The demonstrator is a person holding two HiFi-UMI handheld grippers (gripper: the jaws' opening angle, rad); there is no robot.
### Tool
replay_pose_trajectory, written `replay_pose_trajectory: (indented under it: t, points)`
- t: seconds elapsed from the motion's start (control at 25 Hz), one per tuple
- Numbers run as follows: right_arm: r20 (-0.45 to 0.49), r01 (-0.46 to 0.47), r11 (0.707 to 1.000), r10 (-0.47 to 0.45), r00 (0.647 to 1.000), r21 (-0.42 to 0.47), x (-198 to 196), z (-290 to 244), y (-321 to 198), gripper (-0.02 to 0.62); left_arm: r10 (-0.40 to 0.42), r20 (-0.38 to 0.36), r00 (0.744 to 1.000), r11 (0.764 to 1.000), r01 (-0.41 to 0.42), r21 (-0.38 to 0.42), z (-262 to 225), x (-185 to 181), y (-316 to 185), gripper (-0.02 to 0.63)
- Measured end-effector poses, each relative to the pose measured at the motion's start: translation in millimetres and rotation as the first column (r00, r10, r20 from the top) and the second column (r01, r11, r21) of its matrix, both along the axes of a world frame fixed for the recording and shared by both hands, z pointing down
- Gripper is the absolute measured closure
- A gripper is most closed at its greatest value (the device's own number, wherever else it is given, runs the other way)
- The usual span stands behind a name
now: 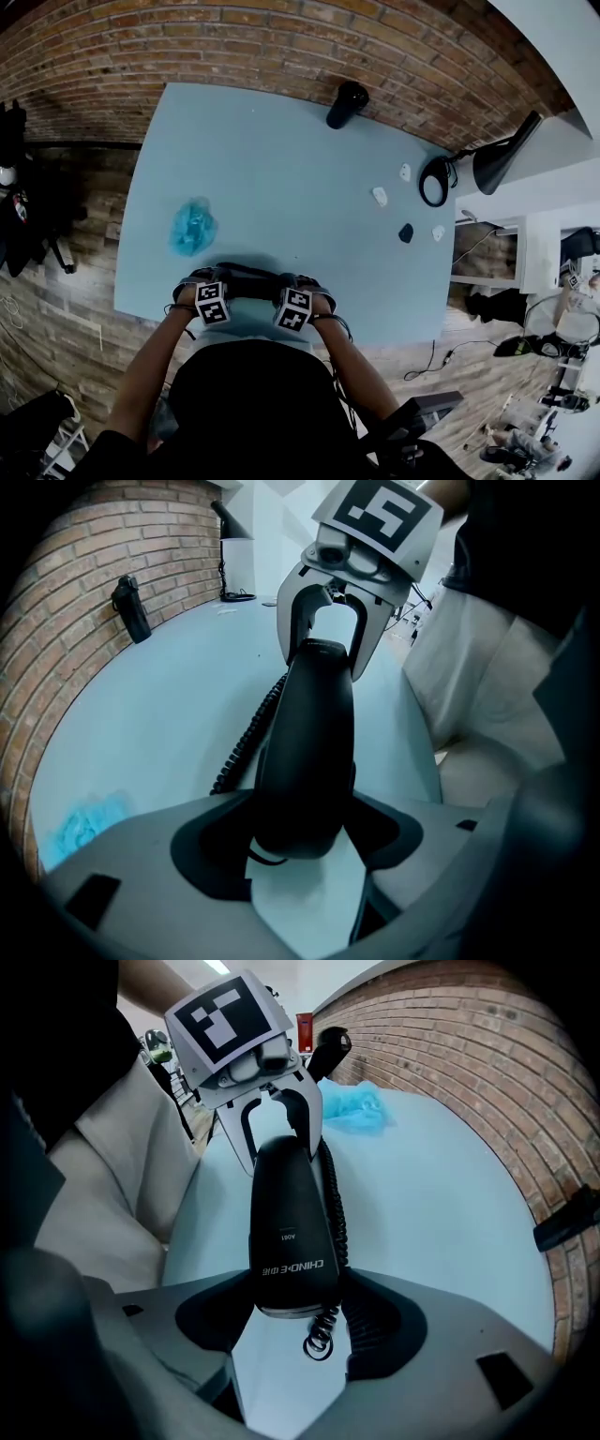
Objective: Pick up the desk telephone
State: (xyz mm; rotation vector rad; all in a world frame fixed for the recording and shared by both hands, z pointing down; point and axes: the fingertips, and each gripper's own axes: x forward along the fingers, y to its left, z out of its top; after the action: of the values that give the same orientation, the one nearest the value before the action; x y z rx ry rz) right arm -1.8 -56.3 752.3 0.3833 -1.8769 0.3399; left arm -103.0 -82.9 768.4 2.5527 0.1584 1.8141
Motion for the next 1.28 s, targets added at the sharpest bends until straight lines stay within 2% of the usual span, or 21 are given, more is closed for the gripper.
replay_pose_trajectory:
  t: [0.24, 0.52, 0.92, 1.28]
  points:
    - [0.011, 0.005, 1.000, -0.005, 1.000, 0.004, 3.2, 0.5, 0.8, 0.310, -0.022, 0.013, 1.000, 1.000, 0.022, 0.023, 4.3, 2.6, -2.7, 0.296]
    - [0.023, -0.005, 1.000, 0.004, 1.000, 0.010, 7.3, 0.8, 2.3, 0.310, -0.034, 0.015, 0.999, 0.999, 0.034, 0.005, 4.1, 7.2, 1.3, 0.298]
    - [0.066, -0.018, 0.999, 0.015, 0.998, 0.043, 9.3, 0.9, 0.7, 0.310, -0.026, -0.014, 1.000, 0.999, 0.026, 0.027, 4.0, 8.6, -0.5, 0.304]
    - [0.105, -0.027, 1.000, 0.026, 0.994, 0.010, 5.1, -3.5, 10.2, 0.310, -0.022, -0.029, 0.999, 0.999, 0.023, 0.030, -1.4, 7.2, 6.3, 0.308]
